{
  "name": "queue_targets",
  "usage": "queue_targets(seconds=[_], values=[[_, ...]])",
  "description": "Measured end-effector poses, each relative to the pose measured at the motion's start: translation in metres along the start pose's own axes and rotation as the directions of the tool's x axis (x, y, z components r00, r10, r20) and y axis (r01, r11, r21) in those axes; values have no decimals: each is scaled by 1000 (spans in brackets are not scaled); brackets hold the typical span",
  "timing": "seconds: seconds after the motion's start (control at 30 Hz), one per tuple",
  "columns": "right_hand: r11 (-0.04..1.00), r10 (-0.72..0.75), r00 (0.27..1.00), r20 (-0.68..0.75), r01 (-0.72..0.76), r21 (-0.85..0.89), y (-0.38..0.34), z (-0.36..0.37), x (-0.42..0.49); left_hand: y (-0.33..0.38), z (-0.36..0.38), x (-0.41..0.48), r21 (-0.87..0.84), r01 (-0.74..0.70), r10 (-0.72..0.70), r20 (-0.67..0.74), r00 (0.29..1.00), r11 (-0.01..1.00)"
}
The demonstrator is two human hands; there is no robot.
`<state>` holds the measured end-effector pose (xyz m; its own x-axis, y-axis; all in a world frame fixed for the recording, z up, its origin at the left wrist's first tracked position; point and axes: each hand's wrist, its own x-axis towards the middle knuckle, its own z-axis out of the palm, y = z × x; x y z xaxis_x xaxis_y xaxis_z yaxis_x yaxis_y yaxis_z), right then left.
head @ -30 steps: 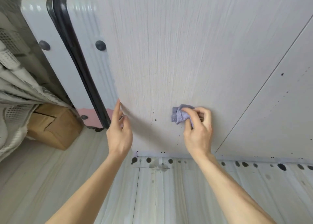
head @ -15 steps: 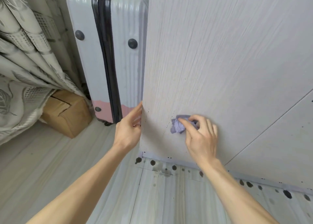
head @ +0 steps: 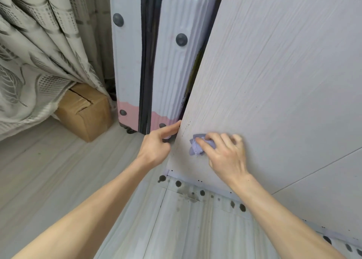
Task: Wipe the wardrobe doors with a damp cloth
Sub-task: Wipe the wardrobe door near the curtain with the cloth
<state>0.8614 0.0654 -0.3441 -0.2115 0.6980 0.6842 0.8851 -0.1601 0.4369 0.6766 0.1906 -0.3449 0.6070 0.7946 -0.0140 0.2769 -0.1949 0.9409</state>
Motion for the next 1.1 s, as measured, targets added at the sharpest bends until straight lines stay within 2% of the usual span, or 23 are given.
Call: queue_targets(seconds=[0.07,0.17,0.23,0.3,0.4,0.53,0.6,0.7,0.83,0.87,0.93,1.03,1.1], values=[[991,130,985,-112,-130,10,-2,-6,20,-15,-1,2,46,22,-23,14,1000,999],[965,264,945,-192,-259,48,-10,-6,38,-48,-1,3,253,38,-59,74,996,967],[973,231,961,-153,-225,54,-18,3,35,-77,-1,2,364,94,-137,95,986,927],[994,107,992,-65,-104,42,-27,14,25,-109,1,-4,466,169,-241,97,966,868],[999,-19,999,36,17,50,-41,29,13,-153,7,-25,660,249,-467,174,867,709],[1000,17,1000,6,-17,26,-44,30,17,-198,19,-55,781,321,-678,172,715,536],[996,69,997,-27,-68,50,-42,31,21,-214,21,-64,806,323,-716,169,678,497],[997,67,997,-41,-65,46,-50,40,17,-225,25,-75,813,308,-698,160,698,494],[992,-126,983,135,125,9,-78,65,-18,-231,27,-78,782,342,-700,162,696,521],[991,-137,976,172,137,10,-81,66,-23,-232,27,-78,772,348,-699,169,694,532],[997,-74,986,149,71,28,-75,60,-20,-235,26,-76,764,344,-688,175,704,546],[990,127,992,15,-128,51,-51,43,-5,-237,26,-75,764,342,-695,187,694,547],[985,170,985,-21,-169,42,-41,38,-9,-240,27,-75,769,332,-690,188,700,546]])
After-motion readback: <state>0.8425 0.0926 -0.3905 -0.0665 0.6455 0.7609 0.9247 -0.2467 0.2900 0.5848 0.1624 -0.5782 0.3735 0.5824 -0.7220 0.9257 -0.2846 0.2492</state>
